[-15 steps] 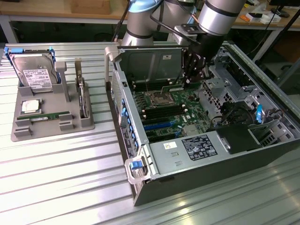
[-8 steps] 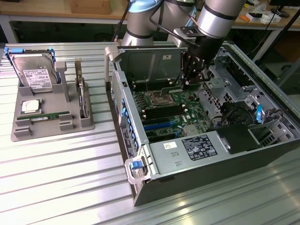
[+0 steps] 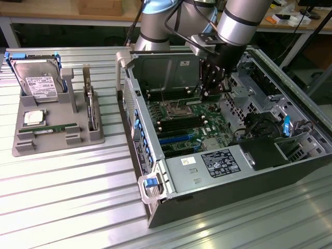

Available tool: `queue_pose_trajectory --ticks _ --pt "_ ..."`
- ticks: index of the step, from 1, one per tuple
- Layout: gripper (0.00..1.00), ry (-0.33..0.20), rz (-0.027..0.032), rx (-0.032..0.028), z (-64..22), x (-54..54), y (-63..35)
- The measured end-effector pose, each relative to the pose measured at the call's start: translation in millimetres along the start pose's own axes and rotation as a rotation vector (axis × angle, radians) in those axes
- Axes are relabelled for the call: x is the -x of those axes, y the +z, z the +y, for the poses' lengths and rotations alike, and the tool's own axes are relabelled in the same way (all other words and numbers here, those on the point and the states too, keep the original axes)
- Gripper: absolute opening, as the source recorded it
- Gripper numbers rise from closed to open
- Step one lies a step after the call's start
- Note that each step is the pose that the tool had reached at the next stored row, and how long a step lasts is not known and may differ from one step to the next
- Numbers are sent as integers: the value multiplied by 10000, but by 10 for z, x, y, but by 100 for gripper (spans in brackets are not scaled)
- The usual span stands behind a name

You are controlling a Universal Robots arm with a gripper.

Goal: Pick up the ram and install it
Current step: 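Insert the ram into the slot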

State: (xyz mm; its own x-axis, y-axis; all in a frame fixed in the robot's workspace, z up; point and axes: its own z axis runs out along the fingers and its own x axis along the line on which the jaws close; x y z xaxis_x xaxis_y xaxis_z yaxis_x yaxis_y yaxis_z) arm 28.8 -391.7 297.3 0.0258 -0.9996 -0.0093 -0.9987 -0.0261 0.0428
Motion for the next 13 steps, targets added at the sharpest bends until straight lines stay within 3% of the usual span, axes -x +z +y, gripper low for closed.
queue_pose_trajectory --ticks 13 --pt "12 0 -8 -1 -4 -1 92"
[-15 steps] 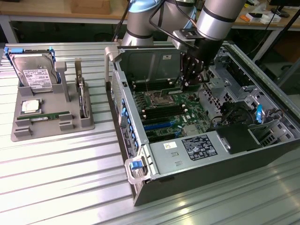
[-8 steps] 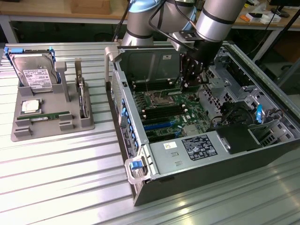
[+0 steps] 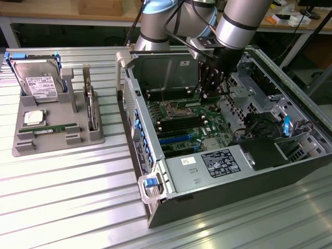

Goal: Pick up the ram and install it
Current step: 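Insert the ram into the slot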

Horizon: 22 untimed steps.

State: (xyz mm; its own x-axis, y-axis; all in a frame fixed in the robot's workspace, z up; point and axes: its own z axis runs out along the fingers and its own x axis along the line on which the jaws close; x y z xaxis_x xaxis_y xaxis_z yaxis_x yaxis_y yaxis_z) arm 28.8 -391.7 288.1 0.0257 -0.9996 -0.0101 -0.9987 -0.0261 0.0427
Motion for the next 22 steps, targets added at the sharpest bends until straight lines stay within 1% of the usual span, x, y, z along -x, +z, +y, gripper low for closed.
queue_pose_trajectory --ticks 5,9,12,15,17,19,20,22 --pt "12 0 0 0 -2 -1 58" --pt "12 0 -1 0 -3 -1 85" --pt "12 0 1 1 3 -2 105" --pt "12 -1 0 -1 17 -6 149" --pt "12 0 2 0 57 -17 165" --pt "12 0 0 1 136 -157 176" --pt "12 0 1 1 160 -181 181" --pt "12 0 0 0 217 -188 202"
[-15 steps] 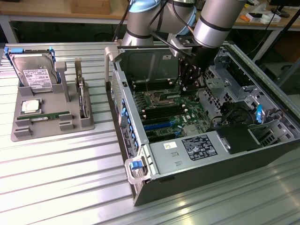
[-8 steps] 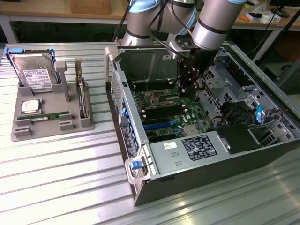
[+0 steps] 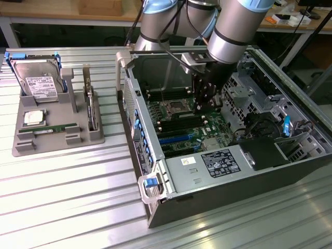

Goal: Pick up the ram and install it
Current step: 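Insert the ram into the slot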

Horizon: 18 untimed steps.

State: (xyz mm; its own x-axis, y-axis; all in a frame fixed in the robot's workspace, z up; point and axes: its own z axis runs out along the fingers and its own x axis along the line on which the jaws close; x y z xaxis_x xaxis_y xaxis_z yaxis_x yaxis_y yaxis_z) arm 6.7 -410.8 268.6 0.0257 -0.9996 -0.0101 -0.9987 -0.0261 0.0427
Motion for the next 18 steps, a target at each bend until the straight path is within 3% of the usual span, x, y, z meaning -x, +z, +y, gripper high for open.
queue_pose_trajectory --ticks 8,18 --pt "12 4 0 0 110 -11 97" --pt "12 3 -1 0 142 -38 213"
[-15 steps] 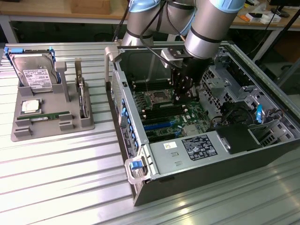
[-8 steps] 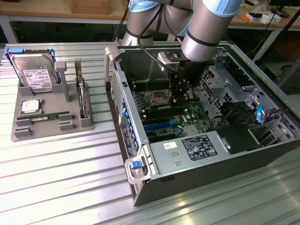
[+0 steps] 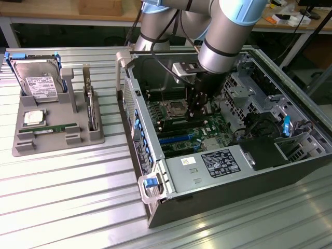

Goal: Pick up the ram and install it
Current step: 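Insert the ram into the slot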

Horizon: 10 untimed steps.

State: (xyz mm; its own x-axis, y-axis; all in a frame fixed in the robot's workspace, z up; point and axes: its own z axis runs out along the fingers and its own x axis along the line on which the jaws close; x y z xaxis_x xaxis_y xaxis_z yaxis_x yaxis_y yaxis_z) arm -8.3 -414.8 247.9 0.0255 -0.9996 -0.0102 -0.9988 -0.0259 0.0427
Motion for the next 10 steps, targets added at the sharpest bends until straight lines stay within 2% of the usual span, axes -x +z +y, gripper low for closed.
queue_pose_trajectory --ticks 6,10 --pt "12 55 0 0 -38 -2 44" --pt "12 394 -16 -3 -33 -2 69"
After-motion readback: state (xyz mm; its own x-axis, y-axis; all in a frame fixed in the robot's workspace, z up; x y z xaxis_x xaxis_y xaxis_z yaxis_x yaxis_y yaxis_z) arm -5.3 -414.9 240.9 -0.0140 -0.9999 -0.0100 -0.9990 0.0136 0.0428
